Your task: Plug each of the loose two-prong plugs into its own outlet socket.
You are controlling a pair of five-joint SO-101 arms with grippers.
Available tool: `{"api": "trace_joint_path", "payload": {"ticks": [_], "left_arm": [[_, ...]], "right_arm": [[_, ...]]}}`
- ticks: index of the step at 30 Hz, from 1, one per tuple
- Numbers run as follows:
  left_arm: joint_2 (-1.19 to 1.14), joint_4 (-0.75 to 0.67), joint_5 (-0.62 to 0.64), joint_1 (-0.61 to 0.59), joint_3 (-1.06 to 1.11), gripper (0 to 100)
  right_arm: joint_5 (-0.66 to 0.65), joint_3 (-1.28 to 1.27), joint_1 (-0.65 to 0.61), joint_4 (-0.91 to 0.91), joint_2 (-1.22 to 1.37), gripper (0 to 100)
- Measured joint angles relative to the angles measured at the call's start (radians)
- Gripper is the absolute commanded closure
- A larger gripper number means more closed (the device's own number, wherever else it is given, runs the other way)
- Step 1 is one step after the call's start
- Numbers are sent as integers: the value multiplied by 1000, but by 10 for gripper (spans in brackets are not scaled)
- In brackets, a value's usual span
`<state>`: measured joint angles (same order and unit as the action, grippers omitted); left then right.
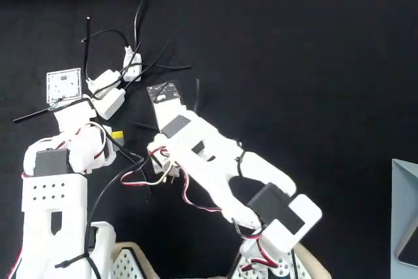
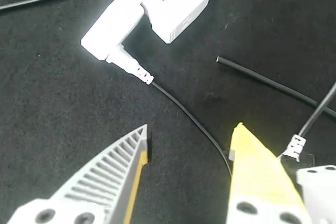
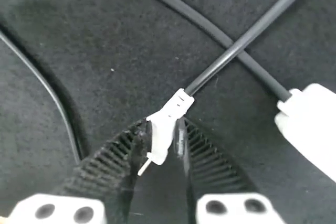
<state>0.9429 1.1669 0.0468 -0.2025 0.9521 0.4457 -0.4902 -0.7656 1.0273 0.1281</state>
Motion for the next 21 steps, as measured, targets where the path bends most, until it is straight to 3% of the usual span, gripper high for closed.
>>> {"api": "trace_joint_path", "payload": {"ticks": [9,14,21], "left_arm": [[0,0,-2,-3,6,746],[0,0,2,-3,6,746],[0,0,2,-5,6,748]], "right_arm": [[2,107,-9,17,137,900],[18,239,-18,135,219,824],[32,279,-37,236,239,928]]}}
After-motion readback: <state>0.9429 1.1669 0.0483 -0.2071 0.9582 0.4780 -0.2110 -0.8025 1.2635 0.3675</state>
